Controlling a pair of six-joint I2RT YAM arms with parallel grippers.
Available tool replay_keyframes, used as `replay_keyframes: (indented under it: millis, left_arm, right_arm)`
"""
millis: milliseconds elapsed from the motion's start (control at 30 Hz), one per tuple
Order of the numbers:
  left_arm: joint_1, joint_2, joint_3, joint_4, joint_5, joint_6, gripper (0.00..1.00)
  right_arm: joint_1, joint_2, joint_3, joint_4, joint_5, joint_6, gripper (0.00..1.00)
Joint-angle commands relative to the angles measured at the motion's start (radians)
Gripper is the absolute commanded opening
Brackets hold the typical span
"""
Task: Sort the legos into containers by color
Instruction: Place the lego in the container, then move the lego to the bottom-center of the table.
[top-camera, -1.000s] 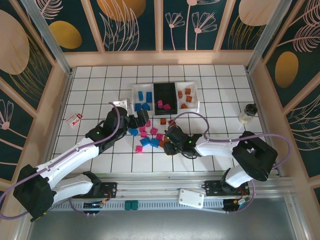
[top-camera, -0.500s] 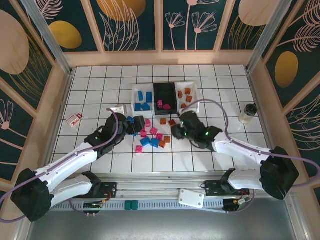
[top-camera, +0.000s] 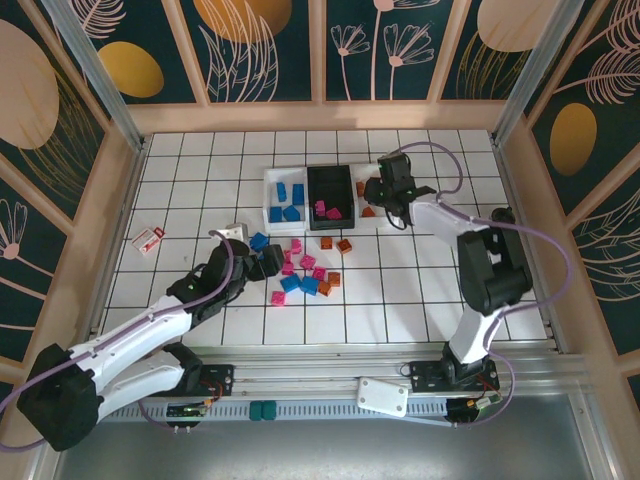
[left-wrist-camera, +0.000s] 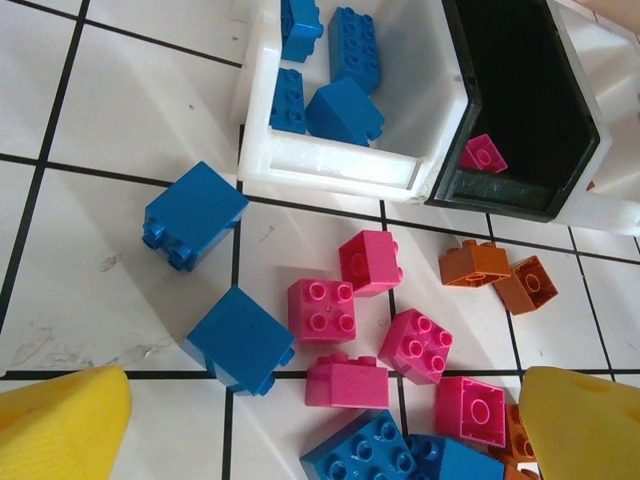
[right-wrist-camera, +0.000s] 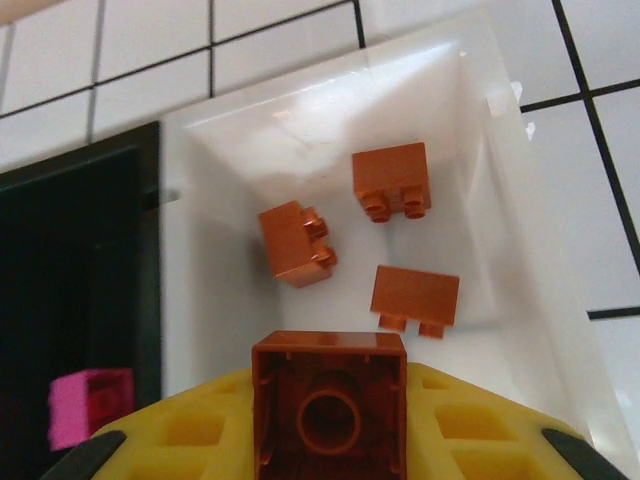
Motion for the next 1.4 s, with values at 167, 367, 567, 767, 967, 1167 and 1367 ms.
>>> replay_keyframes:
  millis: [167,367,567,767,967,1167,1367]
  left_arm:
    - [0.000,-0.031,-0.023,-0.030,-0.016,-0.018,0.99]
    - [0.001,-0.035,-0.027,-0.029,-0.028,-0.020,0.98]
    - [0.001,-0.016,-0.036,-0.022,-0.042,-0.016,0.98]
    - [0.001,0.027,-0.034,-0.009,-0.037,-0.018,0.99]
    - [0.001,0.040,-0.037,0.001,-0.028,-0.018,0.98]
    - [0.002,0.034,-0.035,-0.008,-0.035,-0.011,0.99]
    - [0.001,0.036,-0.034,-0.010,-0.038,-0.007,0.99]
  right_arm:
    - [0.009,-0.005,0.091,-0.009,-0.007,-0.014,0.66]
    - [0.154,-0.234,-0.087,-0.013,0.043,-0.039,0.70]
    - [0.340,-0.403,-0.327,-0.045,0.062,0.043,0.73]
    - [0.428,-0.352,-0.419,-0.039,0.066,0.097,0.73]
    - [0.430,-0.320,-0.474,0.078,0.020,0.166,0.69]
    - [0.443,-0.233,-0.467,0.034,0.008,0.171,0.65]
    - [0.447,-0.205,-0.496,-0.032,0.041,0.187,0.59]
